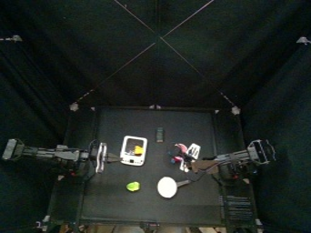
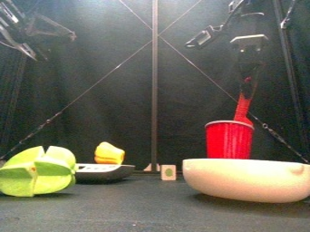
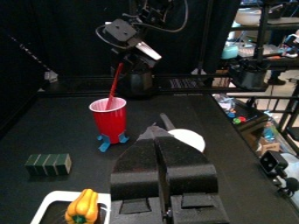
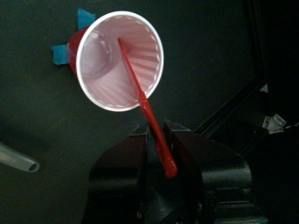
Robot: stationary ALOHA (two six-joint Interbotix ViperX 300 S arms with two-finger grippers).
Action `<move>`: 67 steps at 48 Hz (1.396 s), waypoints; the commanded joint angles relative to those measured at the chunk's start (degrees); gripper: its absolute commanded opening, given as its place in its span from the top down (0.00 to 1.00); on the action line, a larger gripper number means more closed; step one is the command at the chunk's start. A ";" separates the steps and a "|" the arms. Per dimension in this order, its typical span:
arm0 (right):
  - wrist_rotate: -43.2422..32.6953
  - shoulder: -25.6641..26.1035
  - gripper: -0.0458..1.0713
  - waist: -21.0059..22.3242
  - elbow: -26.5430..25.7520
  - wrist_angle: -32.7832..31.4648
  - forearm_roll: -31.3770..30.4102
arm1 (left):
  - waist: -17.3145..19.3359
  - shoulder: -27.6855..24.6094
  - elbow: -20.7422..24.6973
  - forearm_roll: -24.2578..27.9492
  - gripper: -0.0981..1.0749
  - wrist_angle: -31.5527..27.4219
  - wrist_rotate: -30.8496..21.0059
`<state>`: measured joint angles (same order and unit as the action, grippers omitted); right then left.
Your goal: Grab knife
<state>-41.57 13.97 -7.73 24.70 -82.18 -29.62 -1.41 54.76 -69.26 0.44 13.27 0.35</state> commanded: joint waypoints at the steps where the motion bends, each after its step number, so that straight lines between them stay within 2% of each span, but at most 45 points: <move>1: -0.18 2.64 0.43 0.44 -0.88 -0.18 0.44 | 0.09 -0.35 0.79 0.09 0.91 0.26 0.09; 23: -0.53 8.53 0.59 1.05 -1.14 4.04 1.14 | 0.09 -0.35 0.79 0.09 0.91 0.26 0.09; 40: -1.41 15.91 0.73 0.88 0.09 7.03 2.29 | 0.09 -0.26 1.05 0.97 0.91 -0.35 0.09; 48: -2.99 19.25 0.76 -0.18 3.16 12.74 2.90 | 0.18 -0.26 0.97 1.14 0.91 -0.35 0.09; 56: -3.87 22.41 0.76 -0.35 7.65 17.93 0.70 | 0.26 -0.26 0.88 1.23 0.91 -0.35 0.00; 67: -5.01 26.46 0.76 -0.88 14.06 33.22 -1.23 | 0.18 -0.26 0.79 1.05 0.91 -0.35 0.00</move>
<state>-46.49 39.20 -8.44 37.97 -54.76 -30.15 -1.23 54.76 -69.35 1.58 12.66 0.35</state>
